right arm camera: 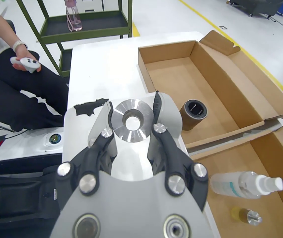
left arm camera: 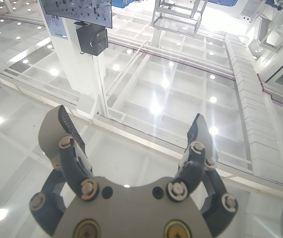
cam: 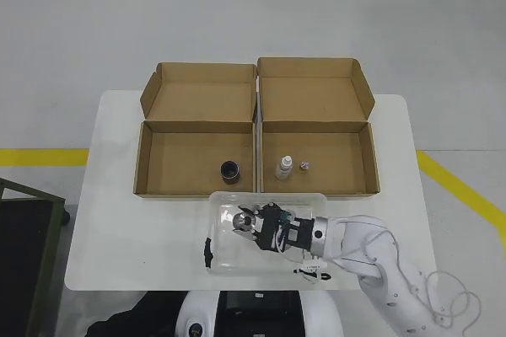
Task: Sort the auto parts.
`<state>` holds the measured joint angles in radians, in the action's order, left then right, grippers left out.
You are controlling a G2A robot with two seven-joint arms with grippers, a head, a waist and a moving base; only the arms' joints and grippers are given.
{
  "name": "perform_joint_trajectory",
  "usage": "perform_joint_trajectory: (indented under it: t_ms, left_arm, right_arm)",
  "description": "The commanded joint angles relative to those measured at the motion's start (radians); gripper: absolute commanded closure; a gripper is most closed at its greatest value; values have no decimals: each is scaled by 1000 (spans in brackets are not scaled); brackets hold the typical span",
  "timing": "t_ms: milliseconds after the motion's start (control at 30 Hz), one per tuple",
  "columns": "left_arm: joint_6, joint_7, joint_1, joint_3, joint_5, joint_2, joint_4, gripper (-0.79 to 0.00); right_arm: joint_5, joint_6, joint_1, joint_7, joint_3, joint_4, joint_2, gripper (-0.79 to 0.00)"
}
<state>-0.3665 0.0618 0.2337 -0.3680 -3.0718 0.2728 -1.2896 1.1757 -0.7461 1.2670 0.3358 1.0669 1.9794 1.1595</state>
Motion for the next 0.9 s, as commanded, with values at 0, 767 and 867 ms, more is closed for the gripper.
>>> perform_joint_trajectory:
  t_ms: [0, 767, 867]
  left_arm:
    - [0, 0, 0, 0, 0, 0, 0, -785]
    - [0, 0, 0, 0, 0, 0, 0, -785]
    - [0, 0, 0, 0, 0, 0, 0, -785]
  right_arm:
    - [-42, 1, 1, 0, 14, 14, -2, 0]
    - [-315, 40, -32, -20, 176, 92, -20, 0]
    - [-327, 46, -35, -26, 194, 99, -22, 0]
